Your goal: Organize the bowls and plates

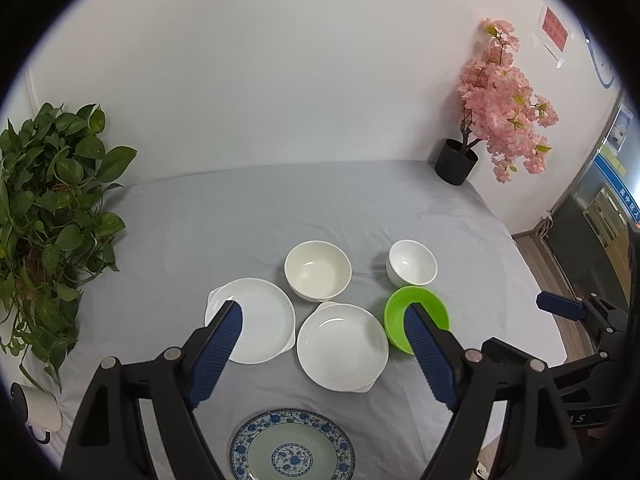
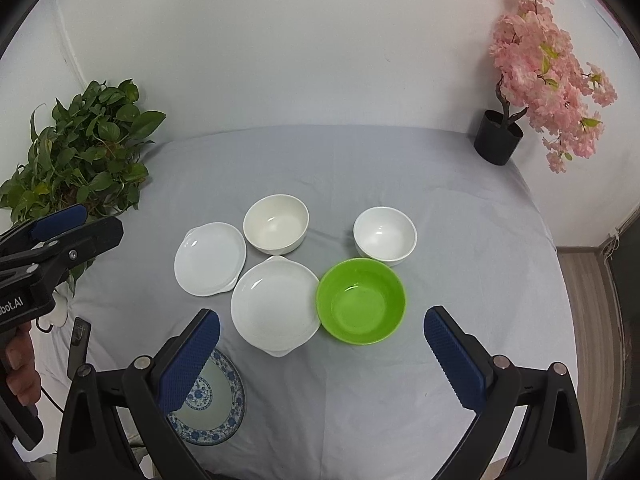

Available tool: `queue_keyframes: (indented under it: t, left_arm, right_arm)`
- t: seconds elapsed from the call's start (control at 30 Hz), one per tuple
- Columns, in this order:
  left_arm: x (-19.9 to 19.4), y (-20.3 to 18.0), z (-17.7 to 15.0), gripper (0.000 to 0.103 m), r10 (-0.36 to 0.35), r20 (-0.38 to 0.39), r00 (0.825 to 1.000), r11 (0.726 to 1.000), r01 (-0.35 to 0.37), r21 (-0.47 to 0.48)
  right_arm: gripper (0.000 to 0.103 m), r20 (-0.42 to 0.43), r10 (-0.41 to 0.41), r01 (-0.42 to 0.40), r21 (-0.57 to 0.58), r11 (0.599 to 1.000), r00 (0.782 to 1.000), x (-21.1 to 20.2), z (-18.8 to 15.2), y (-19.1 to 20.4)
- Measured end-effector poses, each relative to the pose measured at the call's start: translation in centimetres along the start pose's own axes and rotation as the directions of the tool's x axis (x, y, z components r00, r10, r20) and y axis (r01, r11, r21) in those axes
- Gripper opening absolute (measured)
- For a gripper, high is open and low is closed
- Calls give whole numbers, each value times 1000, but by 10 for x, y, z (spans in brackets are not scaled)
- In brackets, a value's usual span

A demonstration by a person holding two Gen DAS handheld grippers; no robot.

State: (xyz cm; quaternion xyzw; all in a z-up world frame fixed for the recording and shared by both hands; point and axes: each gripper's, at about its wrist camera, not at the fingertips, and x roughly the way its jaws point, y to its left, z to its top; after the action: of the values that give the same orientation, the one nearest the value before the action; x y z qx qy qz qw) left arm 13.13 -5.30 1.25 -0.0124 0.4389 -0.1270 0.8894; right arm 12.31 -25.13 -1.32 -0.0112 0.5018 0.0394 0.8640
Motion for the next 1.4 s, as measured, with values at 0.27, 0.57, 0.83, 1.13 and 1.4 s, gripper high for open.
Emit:
queue_keyframes:
  t: [0.27,0.57,0.83,1.13,1.4]
  left_arm:
    - [20,8,-11,83,-48,-78,996,997,43,-66]
    - [120,41,-51,81,-213,-275,938,956,141,-259]
    - [207,65,-87,54,-301,-366,881,903,139,-407]
    - [239,68,-103,32,-296,-385,874,889,105,-446]
    - [249,81,-103,7,-276,-378,884,878,72,-473]
  right_arm:
    - [103,-13,34,-34,-4,999,999,14,4,-5]
    - [103,-105,222,-200,187,962,969,89,-46,-37]
    - [96,-175,271,-190,376,907,946,194,-90,-44]
    - [83,-154,320,-210,486,848,935,251,-92,-37]
    - [38,-146,279,-154,557,816,949,283,-86,-39]
